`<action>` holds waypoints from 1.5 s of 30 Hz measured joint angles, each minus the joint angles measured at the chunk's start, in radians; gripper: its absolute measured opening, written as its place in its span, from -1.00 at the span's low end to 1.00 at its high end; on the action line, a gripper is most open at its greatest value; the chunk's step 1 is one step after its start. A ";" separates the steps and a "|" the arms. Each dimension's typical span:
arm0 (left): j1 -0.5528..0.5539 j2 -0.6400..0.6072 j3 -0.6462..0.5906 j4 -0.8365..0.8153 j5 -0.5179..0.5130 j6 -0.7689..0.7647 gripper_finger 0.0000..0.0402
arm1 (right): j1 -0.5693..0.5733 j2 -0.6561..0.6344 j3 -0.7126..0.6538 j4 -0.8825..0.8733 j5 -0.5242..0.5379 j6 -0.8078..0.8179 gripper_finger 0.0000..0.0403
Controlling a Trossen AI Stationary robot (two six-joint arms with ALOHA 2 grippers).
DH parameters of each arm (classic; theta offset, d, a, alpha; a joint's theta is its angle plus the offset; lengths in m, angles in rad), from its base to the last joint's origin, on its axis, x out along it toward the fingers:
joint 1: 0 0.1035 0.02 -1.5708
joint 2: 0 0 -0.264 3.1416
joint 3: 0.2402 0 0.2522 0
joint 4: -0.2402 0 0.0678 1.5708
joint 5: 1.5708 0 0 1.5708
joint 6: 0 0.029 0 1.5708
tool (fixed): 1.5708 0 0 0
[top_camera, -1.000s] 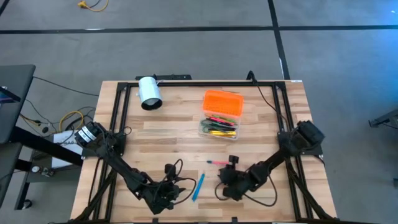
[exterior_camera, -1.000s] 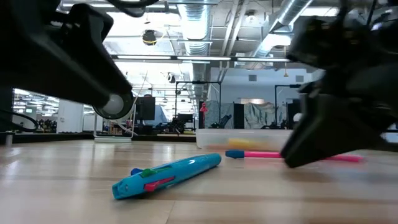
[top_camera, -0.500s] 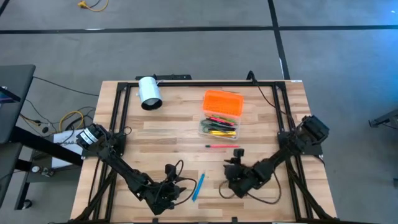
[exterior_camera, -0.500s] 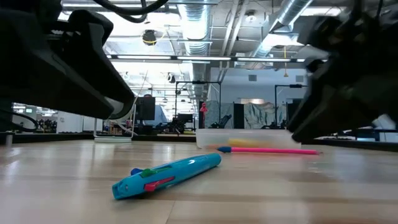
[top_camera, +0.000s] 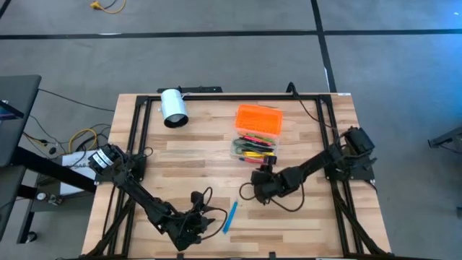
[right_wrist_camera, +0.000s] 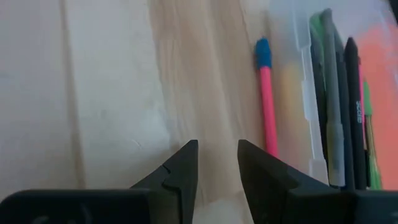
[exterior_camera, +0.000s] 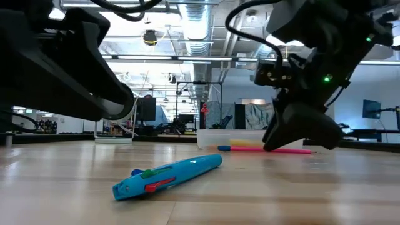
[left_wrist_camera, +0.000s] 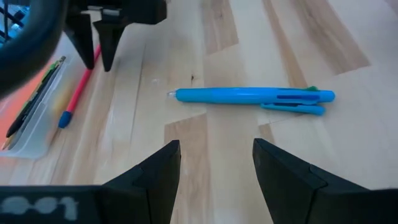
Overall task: Pick & place school supplies into a supply box
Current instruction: Put the pink pencil into the supply box
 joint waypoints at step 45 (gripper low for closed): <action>-0.034 0.011 0.000 -0.021 -0.022 -0.099 -0.04 | -0.325 -0.011 0.000 -0.008 -0.447 -0.147 -0.47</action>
